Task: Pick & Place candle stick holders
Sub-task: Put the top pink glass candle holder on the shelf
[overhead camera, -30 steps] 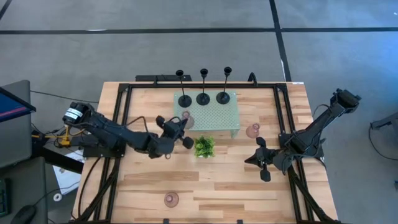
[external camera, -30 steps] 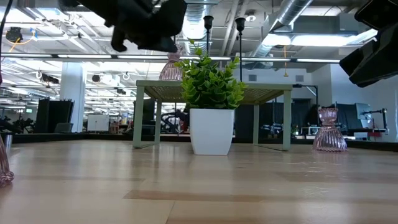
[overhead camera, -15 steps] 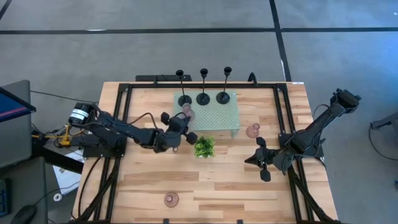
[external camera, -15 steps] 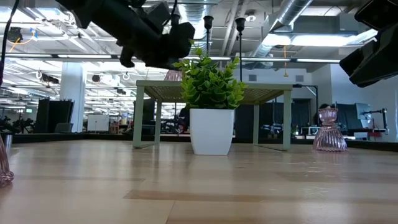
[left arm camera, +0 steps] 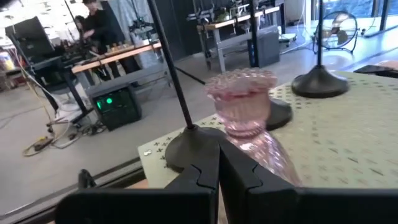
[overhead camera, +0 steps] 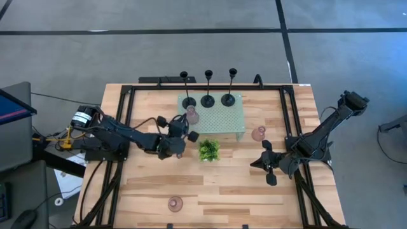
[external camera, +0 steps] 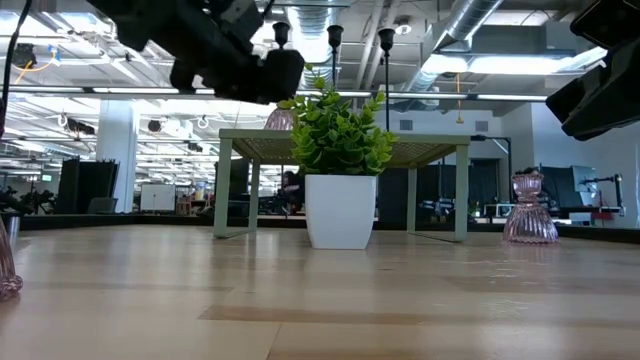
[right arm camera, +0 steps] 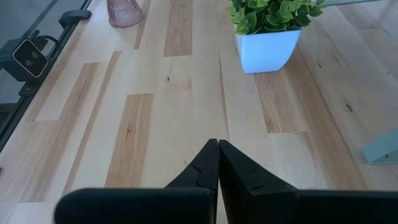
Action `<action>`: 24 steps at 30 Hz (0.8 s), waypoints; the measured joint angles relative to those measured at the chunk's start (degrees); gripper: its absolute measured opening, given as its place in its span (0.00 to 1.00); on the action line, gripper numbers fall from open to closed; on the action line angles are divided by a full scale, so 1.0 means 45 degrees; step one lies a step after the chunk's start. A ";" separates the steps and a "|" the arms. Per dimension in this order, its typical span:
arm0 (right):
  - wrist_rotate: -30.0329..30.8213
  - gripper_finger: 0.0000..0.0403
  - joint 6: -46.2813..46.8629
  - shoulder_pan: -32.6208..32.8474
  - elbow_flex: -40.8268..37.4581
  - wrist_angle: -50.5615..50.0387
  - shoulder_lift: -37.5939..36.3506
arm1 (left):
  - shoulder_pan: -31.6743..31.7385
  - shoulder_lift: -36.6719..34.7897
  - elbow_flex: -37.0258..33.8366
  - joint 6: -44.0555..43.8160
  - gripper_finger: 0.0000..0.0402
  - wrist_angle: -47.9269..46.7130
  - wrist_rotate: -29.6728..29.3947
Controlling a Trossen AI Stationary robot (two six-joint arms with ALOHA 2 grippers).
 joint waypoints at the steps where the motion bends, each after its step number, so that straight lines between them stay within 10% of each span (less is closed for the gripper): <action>1: 0.0000 0.00 0.0000 0.0000 0.0000 -0.0002 0.0000 | 0.0175 0.0036 0.0000 -0.0004 0.00 0.0065 0.0198; 16: 0.0000 0.00 0.0000 0.0000 0.0005 -0.0012 0.0000 | 0.0913 0.0055 0.0000 0.1952 0.00 0.1559 0.0550; 24: 0.0005 0.00 0.0001 0.0000 0.0005 -0.0012 0.0000 | 0.1261 0.0050 0.0000 0.2578 0.00 0.2722 0.3033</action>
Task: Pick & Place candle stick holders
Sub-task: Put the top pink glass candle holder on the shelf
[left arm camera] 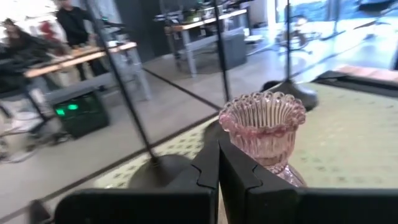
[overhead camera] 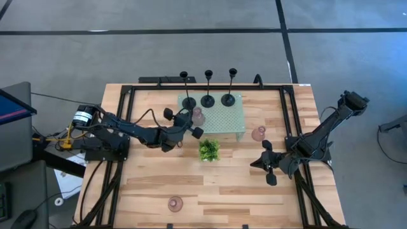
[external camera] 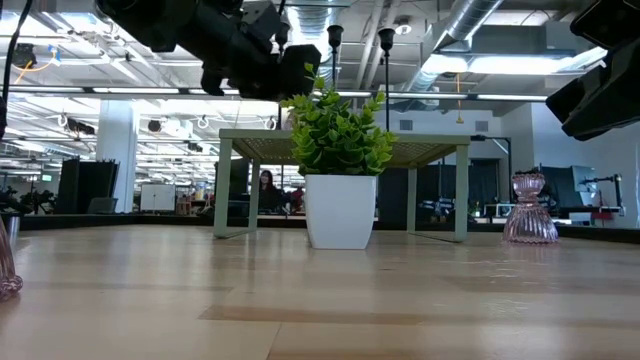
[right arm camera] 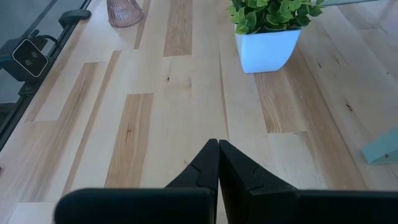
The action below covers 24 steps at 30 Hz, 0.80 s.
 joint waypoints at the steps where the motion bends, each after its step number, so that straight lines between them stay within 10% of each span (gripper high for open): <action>1: -0.0003 0.00 -0.0001 0.0000 0.0000 0.0000 0.0000 | 0.0021 0.0000 0.0000 0.0001 0.00 0.0158 0.0243; 24: 0.0005 0.00 -0.0001 -0.0005 0.0000 0.0005 0.0000 | 0.0162 0.1098 0.0000 0.0258 0.00 0.2950 0.1687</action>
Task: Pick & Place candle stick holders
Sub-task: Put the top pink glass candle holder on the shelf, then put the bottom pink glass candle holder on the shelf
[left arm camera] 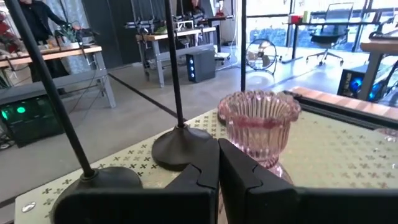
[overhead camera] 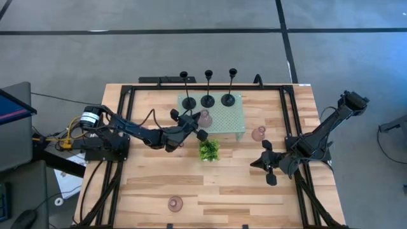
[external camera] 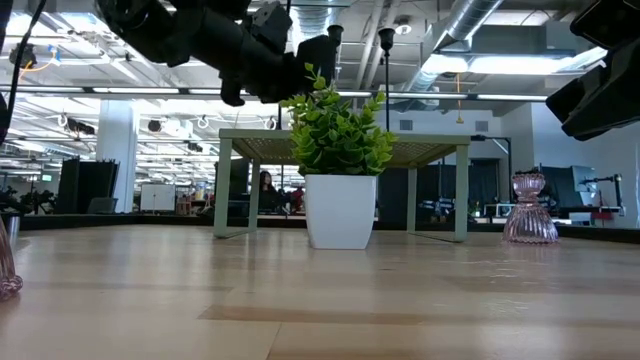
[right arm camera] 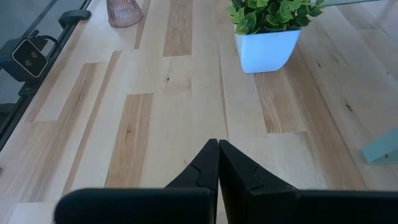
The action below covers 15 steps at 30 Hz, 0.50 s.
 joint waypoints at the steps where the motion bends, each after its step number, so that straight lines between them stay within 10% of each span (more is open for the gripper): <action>1: -0.0005 0.00 0.0000 0.0000 0.0000 0.0000 0.0000 | 0.0002 0.0000 0.0000 0.0055 0.00 0.0158 0.0109; 8: 0.0000 0.00 0.0000 0.0005 0.0000 0.0000 0.0000 | 0.0318 0.0000 0.0000 0.0027 0.00 0.0619 0.1380; 15: -0.0010 0.00 0.0102 0.0001 0.0000 -0.0005 0.0000 | -0.0342 -0.0610 -0.0005 0.2226 0.00 0.0492 -0.0168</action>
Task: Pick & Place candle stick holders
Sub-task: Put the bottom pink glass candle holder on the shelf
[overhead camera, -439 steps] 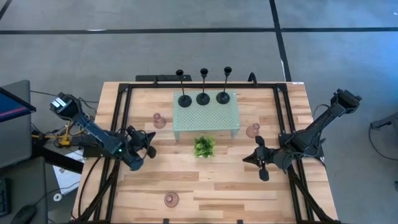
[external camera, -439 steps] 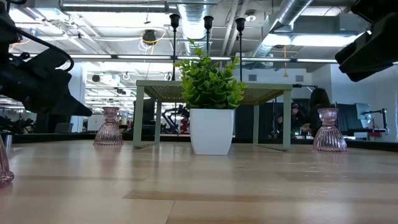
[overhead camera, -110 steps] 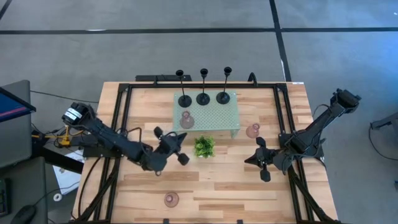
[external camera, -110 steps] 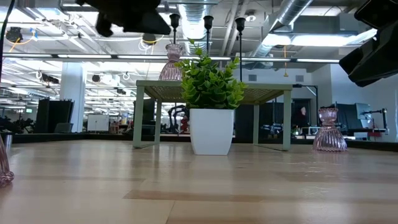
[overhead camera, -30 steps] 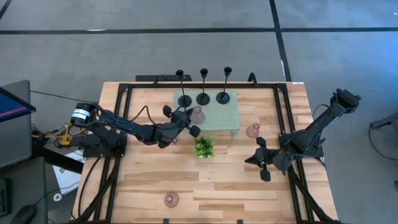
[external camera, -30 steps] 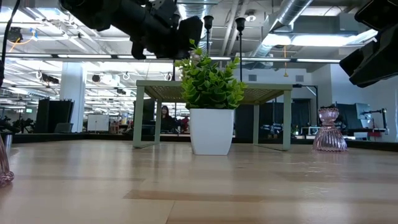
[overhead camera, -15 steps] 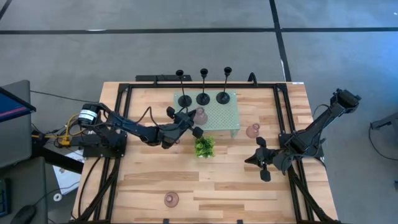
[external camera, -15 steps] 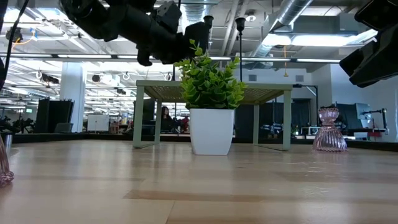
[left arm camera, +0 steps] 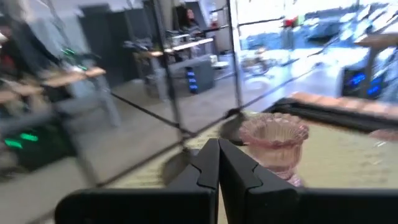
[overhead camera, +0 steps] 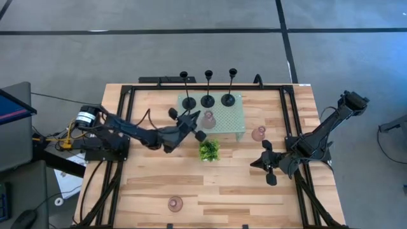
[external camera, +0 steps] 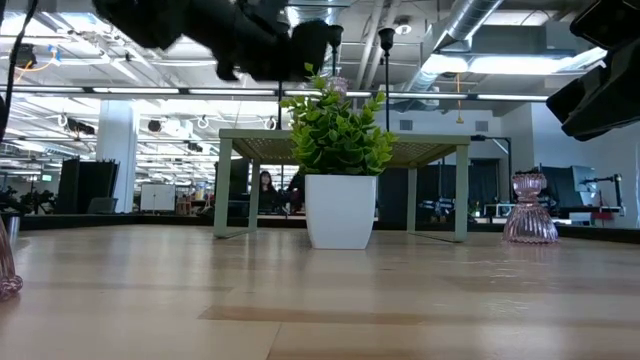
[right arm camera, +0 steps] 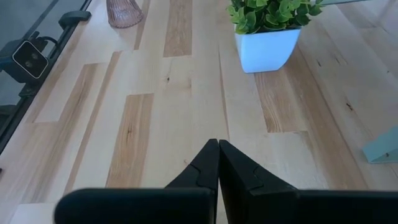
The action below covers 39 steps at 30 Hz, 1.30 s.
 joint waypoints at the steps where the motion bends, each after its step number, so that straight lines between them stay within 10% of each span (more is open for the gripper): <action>1: 0.0000 0.00 0.0000 0.0000 0.0000 0.0001 0.0000 | -0.0272 -0.0215 0.0000 0.0505 0.00 -0.0085 -0.0559; 7: 0.0002 0.00 0.0000 0.0004 0.0000 0.0002 0.0000 | -0.3125 -0.2301 0.0000 0.3116 0.00 -0.1719 -0.3381; 21: 0.0015 0.00 -0.0003 -0.0006 0.0000 0.0840 0.0005 | -1.2347 -0.4030 0.0000 0.0916 0.01 -0.4430 -0.3558; 27: 0.0170 0.00 -0.0005 -0.0006 0.0000 0.1358 0.0005 | -1.3748 -0.2808 0.0000 -0.3072 0.01 -0.4473 -0.3252; 39: 0.0452 0.00 -0.0003 -0.0006 0.0000 0.1646 0.0019 | -1.3751 0.0576 -0.0005 -0.5014 0.01 -0.4483 0.0069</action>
